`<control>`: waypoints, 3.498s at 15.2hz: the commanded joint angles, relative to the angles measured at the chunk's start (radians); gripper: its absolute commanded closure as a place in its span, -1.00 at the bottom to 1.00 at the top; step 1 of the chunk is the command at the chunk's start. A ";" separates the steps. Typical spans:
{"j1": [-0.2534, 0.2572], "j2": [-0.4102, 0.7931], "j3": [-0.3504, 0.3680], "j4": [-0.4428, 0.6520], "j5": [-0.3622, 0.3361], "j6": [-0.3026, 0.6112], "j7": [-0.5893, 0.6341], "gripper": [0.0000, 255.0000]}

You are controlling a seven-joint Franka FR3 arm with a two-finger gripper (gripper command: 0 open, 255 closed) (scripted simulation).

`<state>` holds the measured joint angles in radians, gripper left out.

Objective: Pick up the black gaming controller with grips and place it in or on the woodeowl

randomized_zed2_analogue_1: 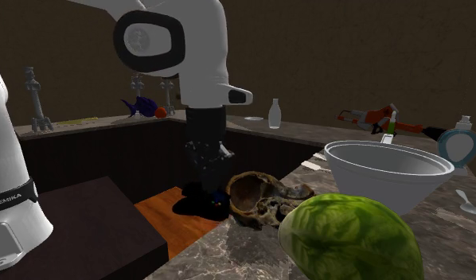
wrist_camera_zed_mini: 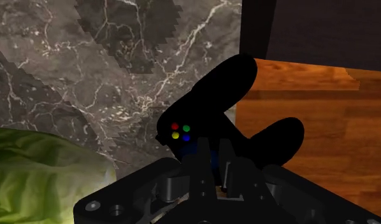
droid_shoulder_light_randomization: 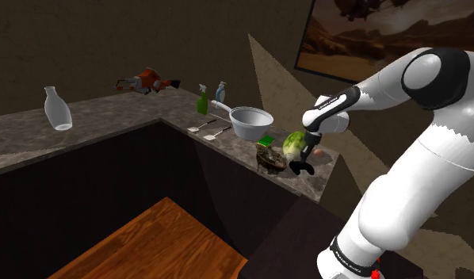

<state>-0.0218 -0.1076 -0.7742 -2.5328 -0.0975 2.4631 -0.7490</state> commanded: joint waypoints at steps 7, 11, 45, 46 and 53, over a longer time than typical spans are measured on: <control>-0.030 -0.113 0.033 0.036 -0.090 -0.129 0.067 1.00; -0.033 -0.126 0.039 0.039 -0.097 -0.143 0.074 -1.00; -0.103 0.332 0.155 -0.087 0.714 0.350 -0.069 1.00; -0.108 0.338 0.163 -0.084 0.726 0.351 -0.077 1.00; -0.002 0.196 0.003 -0.118 0.435 0.294 0.141 1.00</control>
<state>-0.0377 0.1101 -0.7501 -2.6468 0.3870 2.7657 -0.6443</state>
